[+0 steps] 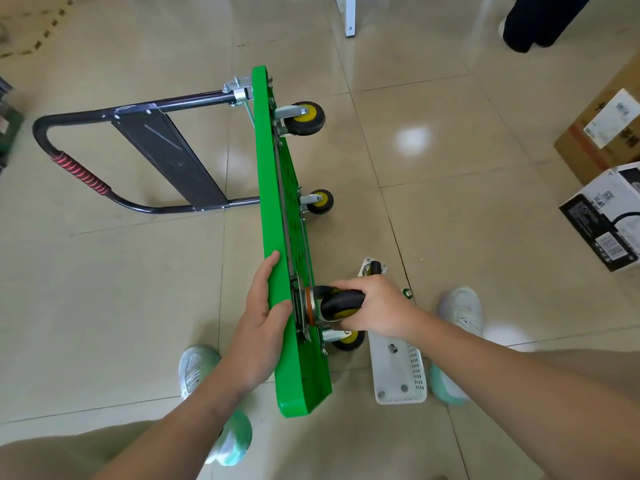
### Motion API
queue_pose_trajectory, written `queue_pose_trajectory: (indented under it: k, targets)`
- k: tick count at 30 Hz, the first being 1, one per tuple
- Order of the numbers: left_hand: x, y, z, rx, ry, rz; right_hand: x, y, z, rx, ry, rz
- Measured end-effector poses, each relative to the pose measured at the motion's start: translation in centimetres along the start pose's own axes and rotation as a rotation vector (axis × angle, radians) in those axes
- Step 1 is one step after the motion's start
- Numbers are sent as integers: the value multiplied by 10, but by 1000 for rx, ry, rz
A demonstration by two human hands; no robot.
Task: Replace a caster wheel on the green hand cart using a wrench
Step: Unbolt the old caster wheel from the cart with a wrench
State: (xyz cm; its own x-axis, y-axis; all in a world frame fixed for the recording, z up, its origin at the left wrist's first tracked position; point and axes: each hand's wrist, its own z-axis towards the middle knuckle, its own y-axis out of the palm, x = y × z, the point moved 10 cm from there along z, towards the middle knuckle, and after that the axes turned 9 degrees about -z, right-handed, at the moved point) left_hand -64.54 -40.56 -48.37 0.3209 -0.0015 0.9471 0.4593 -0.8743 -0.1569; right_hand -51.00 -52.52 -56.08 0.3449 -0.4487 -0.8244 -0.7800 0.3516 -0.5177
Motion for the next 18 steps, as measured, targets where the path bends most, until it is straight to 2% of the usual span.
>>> queue_pose_trajectory:
  k: [5, 9, 18]
  targets:
    - [-5, -1, 0, 2, -5, -27, 5, -4, -14, 47, 49, 35]
    - [-3, -2, 1, -3, -7, -32, 20, -14, -26, 157, 113, 67]
    - [5, -12, 15, 14, 5, -76, 93, -39, -37, 431, 466, 141]
